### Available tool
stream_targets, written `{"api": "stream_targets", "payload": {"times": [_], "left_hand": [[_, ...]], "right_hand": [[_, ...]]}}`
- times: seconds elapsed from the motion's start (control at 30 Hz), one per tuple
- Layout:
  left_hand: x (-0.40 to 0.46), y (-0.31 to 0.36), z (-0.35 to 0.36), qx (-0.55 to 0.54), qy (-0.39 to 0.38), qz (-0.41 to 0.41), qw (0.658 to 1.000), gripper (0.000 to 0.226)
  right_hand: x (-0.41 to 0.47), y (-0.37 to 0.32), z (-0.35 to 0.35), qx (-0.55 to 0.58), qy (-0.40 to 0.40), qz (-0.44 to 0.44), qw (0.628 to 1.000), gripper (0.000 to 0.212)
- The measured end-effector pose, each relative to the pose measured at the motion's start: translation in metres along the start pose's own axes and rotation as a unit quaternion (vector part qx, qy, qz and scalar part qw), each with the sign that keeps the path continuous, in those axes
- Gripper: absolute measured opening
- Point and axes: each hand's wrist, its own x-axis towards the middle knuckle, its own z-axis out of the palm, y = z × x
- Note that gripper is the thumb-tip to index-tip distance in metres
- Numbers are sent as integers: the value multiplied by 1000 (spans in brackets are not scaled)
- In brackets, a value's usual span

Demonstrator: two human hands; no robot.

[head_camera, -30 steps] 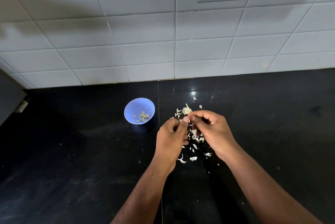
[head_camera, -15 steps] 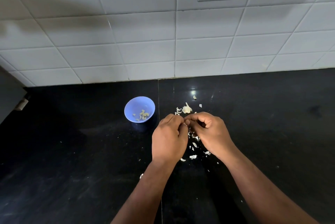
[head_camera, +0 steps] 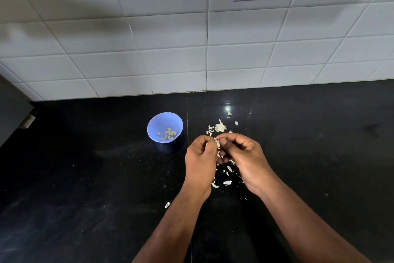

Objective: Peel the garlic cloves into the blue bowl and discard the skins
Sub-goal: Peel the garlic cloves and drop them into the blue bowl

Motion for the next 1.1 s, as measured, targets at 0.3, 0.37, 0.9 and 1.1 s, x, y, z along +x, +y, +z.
{"api": "stream_targets", "payload": {"times": [0.3, 0.37, 0.9, 1.1], "left_hand": [[4, -3, -9, 94, -2, -38, 995, 31], [4, -2, -12, 143, -3, -27, 989, 28], [3, -11, -26, 207, 32, -34, 977, 51], [-2, 1, -25, 13, -60, -67, 996, 24]], "right_hand": [[6, -9, -5, 75, 13, 9, 997, 18], [7, -9, -7, 78, 32, 16, 996, 10], [-1, -1, -12, 13, 22, 2, 1000, 24], [-5, -8, -12, -50, 9, -41, 998, 11]]}}
